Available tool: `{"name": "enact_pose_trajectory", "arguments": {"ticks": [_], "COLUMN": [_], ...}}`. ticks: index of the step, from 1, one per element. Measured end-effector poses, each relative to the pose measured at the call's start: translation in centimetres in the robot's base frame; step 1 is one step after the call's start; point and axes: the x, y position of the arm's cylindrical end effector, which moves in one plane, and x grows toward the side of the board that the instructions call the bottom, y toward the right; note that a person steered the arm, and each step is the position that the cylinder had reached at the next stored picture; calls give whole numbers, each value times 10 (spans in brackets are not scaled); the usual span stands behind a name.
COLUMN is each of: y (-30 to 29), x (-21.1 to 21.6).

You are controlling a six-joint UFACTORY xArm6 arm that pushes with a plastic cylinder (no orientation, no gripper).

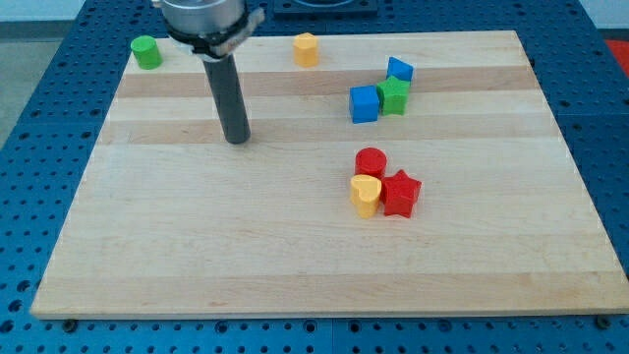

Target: Separate the re circle from the red star

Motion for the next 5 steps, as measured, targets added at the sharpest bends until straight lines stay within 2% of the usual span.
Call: {"name": "enact_pose_trajectory", "arguments": {"ticks": [2,4,5], "y": [19,95,111], "x": [23,23,24]}}
